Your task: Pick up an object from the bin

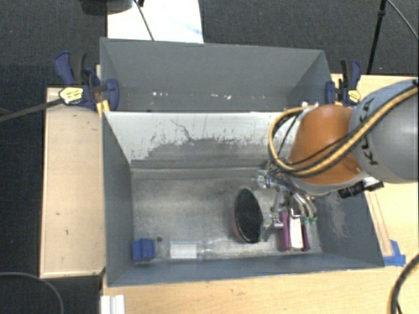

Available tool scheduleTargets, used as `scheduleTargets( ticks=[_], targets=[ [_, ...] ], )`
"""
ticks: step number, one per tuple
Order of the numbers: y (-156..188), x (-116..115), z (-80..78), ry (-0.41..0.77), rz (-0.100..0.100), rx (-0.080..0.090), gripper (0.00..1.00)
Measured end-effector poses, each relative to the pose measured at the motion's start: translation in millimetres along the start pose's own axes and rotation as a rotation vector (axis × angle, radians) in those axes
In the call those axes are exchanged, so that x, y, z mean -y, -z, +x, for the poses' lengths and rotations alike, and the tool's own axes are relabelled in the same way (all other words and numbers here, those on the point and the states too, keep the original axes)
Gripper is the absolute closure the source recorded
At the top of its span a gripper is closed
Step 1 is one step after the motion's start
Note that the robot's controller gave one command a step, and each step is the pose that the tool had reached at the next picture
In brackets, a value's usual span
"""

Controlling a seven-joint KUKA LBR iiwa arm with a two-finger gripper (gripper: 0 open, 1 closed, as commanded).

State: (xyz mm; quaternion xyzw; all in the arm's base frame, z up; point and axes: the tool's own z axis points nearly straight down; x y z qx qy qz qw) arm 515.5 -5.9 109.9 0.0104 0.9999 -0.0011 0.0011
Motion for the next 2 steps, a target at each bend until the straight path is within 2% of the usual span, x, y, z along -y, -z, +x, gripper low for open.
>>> scheduleTargets(
  ticks=[1,2],
  targets=[
    [-29.5,-20.2,15.6,0.088,-0.003,0.0,0.0],
    [-28.9,-19.6,15.4,0.083,-0.003,0.001,1.0]
  ],
)
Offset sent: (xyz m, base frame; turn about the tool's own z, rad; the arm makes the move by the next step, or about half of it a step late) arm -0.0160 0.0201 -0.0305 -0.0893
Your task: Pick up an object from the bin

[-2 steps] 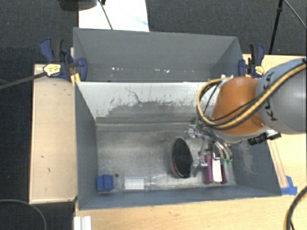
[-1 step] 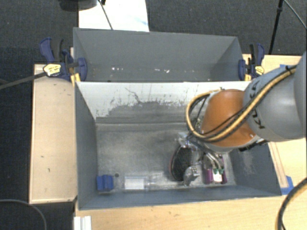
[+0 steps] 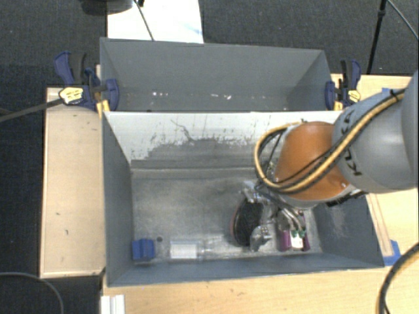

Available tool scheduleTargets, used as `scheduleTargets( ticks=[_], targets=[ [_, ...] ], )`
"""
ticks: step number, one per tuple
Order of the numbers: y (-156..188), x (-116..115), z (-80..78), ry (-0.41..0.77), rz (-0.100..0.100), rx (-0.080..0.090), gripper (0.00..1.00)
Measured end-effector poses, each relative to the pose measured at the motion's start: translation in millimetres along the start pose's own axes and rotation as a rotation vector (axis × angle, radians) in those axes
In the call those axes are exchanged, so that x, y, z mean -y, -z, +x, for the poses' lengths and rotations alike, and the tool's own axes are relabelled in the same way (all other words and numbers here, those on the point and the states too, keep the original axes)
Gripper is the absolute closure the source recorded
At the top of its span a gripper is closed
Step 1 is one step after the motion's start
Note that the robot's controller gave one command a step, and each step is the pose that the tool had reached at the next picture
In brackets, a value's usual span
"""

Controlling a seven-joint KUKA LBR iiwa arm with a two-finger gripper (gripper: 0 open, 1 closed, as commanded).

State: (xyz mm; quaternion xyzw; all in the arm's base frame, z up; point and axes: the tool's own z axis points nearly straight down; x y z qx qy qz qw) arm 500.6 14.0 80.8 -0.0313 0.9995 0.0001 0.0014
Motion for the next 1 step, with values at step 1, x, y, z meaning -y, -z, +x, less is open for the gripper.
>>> scheduleTargets(
  ticks=[1],
  targets=[
    [136.8,3.5,-16.0,0.018,0.001,0.005,1.0]
  ],
)
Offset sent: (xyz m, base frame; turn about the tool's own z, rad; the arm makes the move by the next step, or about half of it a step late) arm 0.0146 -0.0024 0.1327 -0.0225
